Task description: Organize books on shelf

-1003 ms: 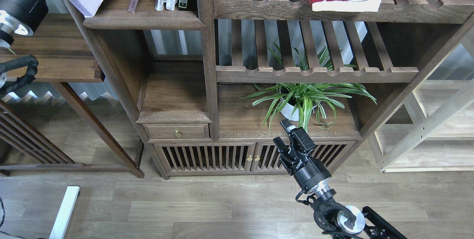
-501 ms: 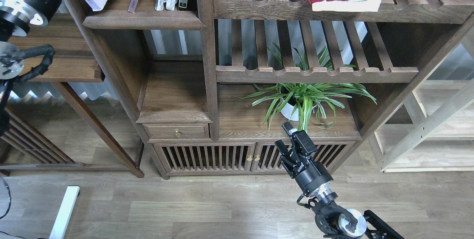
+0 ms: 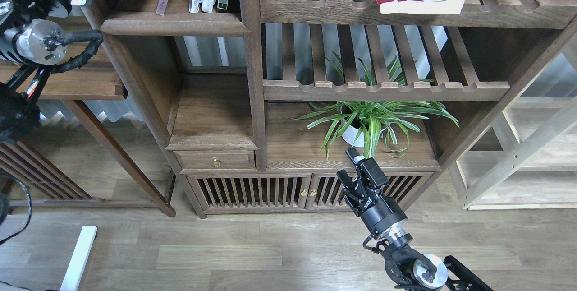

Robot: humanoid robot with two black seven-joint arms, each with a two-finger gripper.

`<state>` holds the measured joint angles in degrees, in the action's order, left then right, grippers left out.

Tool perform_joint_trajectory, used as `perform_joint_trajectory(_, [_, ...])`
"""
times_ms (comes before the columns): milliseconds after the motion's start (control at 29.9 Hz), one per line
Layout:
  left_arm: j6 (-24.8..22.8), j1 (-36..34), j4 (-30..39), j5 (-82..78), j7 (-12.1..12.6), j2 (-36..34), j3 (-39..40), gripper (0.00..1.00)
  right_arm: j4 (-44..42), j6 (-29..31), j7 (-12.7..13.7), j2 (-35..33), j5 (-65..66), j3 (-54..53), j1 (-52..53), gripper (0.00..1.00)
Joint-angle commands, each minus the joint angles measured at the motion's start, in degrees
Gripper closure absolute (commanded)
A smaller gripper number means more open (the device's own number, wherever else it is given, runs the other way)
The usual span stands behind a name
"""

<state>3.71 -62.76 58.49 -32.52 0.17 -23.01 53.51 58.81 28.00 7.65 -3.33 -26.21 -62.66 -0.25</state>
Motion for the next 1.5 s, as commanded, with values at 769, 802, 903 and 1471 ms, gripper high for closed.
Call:
perform_joint_trajectory(769, [-0.45, -2.89, -8.48, 0.09, -2.81, 2.26, -4.29, 0.97, 0.16, 0.0, 0.09, -1.15, -0.07, -0.45, -2.03, 0.04])
perform_joint_trajectory(802, [-0.45, -3.15, -8.74, 0.09, -2.9, 2.61, -4.55, 0.97, 0.25, 0.0, 0.09, -1.15, -0.07, -0.45, -1.95, 0.04])
perform_joint_trajectory(903, [-0.54, -4.12, -9.53, 0.09, -2.9, 2.97, -4.99, 0.96, 0.34, 0.0, 0.09, -1.24, -0.07, -0.45, -1.95, 0.04])
perform_joint_trajectory(1471, [-0.1, -5.35, -10.15, 0.09, -2.81, 3.14, -7.36, 0.66, 0.87, 0.0, 0.09, -1.51, -0.07, -0.36, -2.39, 0.04])
